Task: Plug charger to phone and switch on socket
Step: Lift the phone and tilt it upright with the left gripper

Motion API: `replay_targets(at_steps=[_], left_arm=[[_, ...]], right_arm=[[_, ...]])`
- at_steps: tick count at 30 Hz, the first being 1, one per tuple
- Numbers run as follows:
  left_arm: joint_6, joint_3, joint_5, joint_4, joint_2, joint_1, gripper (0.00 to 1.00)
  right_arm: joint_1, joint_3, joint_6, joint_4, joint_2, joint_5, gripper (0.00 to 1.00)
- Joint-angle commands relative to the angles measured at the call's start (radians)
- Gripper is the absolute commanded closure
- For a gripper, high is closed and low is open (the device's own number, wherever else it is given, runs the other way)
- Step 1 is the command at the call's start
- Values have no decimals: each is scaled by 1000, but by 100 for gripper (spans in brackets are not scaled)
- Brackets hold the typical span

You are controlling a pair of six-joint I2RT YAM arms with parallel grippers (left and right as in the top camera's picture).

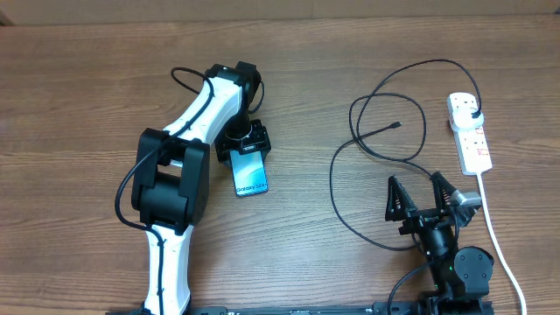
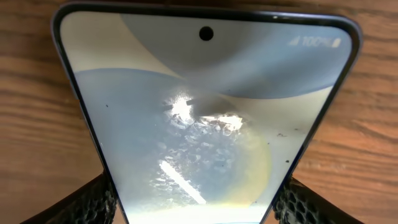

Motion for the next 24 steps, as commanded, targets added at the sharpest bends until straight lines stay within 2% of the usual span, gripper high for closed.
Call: replay_targets(at_steps=[1, 11, 18, 24], left_arm=[[25, 74, 13, -44, 9, -11, 50], [89, 164, 163, -196, 9, -11, 48], [195, 170, 422, -242, 9, -11, 48], [245, 170, 537, -301, 9, 1, 50]], right_arm=[[1, -11, 3, 3, -8, 6, 0], [1, -11, 3, 3, -8, 6, 0], [1, -11, 3, 3, -8, 6, 0], [1, -11, 3, 3, -8, 6, 0]])
